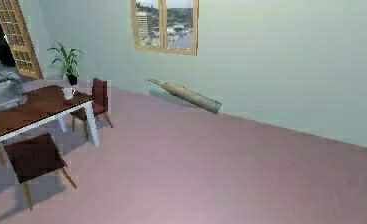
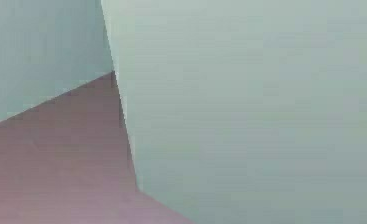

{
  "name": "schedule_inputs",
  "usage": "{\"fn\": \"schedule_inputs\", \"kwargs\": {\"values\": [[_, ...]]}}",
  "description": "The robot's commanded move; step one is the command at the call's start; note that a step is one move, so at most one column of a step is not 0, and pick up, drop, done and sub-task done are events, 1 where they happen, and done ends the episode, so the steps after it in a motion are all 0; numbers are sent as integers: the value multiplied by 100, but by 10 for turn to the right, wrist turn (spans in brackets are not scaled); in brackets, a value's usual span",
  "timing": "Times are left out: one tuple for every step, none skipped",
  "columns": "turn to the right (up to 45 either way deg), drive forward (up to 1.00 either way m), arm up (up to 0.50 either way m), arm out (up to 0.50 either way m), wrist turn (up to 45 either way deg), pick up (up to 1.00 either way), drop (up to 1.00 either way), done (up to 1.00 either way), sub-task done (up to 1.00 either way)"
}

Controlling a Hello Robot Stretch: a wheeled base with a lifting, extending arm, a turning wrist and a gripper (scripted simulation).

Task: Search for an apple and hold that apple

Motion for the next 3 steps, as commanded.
{"fn": "schedule_inputs", "kwargs": {"values": [[-450, 0, 0, 0, 0, 0, 0, 0, 0], [-360, 0, 0, 0, 0, 0, 0, 0, 0], [-30, 0, 0, 0, 0, 0, 0, 0, 0]]}}
